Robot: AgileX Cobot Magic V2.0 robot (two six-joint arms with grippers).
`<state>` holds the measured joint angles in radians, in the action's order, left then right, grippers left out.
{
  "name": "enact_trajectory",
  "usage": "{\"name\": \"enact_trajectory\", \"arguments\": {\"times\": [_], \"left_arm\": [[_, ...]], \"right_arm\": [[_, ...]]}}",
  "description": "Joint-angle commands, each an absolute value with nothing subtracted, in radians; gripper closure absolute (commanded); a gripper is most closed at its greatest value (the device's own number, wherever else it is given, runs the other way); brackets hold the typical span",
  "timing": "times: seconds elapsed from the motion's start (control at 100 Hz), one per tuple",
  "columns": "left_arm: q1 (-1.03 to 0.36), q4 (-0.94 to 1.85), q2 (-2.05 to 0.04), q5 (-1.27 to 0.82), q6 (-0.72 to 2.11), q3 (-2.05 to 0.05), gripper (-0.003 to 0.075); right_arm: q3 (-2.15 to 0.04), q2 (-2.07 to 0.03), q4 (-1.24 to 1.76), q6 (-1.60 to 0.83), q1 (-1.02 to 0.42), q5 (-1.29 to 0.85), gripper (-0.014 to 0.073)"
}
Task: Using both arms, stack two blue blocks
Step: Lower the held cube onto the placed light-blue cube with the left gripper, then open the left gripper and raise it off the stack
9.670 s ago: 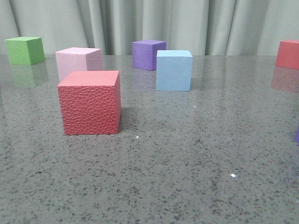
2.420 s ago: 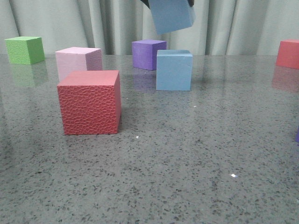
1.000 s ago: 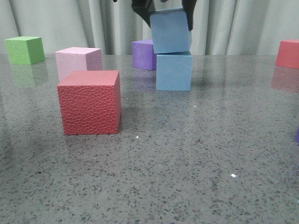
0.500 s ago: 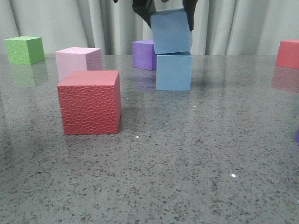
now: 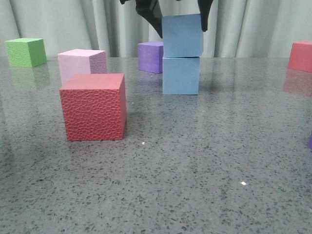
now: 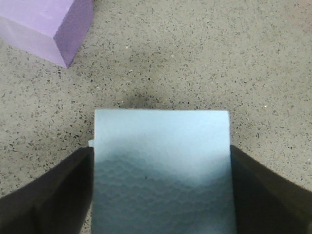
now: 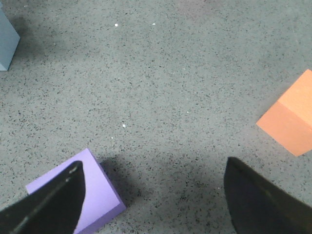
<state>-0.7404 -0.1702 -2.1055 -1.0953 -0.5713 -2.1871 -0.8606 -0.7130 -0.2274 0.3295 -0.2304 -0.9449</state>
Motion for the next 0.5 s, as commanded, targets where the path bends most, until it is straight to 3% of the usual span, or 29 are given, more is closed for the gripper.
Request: {"name": "enact_trajectory", "arguments": {"times": [0.0, 0.14, 0.33, 0.49], "left_arm": [[-0.75, -0.172, -2.048, -1.047, -0.581, -2.217, 0.0213], [-0.75, -0.172, -2.048, -1.047, -0.581, -2.217, 0.0208], [-0.75, -0.167, -2.048, -1.063, -0.581, -2.222, 0.0111], [-0.75, -0.165, -2.048, -1.093, -0.579, -2.222, 0.0106]], "right_arm": [[-0.885, -0.708, -0.241, 0.319, -0.226, -0.879, 0.0014], [-0.885, -0.708, -0.241, 0.319, -0.226, -0.879, 0.0014], [-0.885, -0.708, -0.241, 0.319, -0.226, -0.879, 0.0014], [-0.885, -0.708, -0.241, 0.319, -0.226, -0.879, 0.0014]]}}
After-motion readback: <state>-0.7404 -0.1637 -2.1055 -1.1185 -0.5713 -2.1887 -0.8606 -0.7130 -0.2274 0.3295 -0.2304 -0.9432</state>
